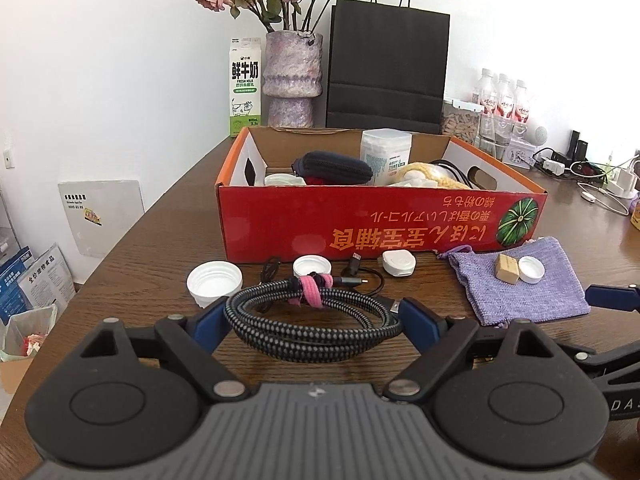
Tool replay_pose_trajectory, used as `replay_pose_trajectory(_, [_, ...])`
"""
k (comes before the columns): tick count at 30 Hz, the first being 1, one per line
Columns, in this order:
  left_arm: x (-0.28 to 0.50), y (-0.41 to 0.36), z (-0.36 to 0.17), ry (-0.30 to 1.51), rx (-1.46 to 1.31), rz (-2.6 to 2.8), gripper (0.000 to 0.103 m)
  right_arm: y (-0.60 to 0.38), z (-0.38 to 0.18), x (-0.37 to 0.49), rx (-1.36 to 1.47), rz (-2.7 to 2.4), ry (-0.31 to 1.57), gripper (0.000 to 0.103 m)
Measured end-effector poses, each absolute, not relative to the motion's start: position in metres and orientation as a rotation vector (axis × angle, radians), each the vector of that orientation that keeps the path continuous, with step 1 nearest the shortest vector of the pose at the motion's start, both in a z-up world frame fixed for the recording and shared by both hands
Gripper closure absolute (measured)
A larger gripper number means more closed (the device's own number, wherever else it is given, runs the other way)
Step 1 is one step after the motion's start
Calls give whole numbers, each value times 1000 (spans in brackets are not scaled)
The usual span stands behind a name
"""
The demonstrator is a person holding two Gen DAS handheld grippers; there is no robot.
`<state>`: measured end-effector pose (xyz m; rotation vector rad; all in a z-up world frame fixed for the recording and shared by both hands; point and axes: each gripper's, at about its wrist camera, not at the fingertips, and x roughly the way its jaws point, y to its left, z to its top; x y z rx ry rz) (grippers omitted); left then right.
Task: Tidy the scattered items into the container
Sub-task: 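Grasp the braided black-white cable with the left tool, then grasp the small orange item with the right tool while the left tool holds the cable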
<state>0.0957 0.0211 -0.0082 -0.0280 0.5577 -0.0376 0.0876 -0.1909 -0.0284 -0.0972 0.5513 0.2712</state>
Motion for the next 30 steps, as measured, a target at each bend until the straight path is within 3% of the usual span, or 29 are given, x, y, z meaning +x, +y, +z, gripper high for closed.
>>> replay_pose_trajectory(5, [84, 28, -6, 543, -47, -41, 13, -169, -27, 83, -129, 365, 550, 5])
replay_pose_trajectory(13, [73, 38, -6, 527, -63, -49, 13, -145, -27, 87, -145, 447, 578, 40])
replay_pose_trajectory(21, [73, 40, -11, 532, -76, -63, 13, -143, -30, 91, -144, 453, 614, 57])
replay_pose_trajectory(24, [73, 40, -12, 533, -76, -66, 13, -144, -29, 90, -138, 456, 613, 75])
replay_pose_trajectory(30, [72, 40, -12, 528, -80, -68, 13, -148, -29, 87, -122, 459, 613, 81])
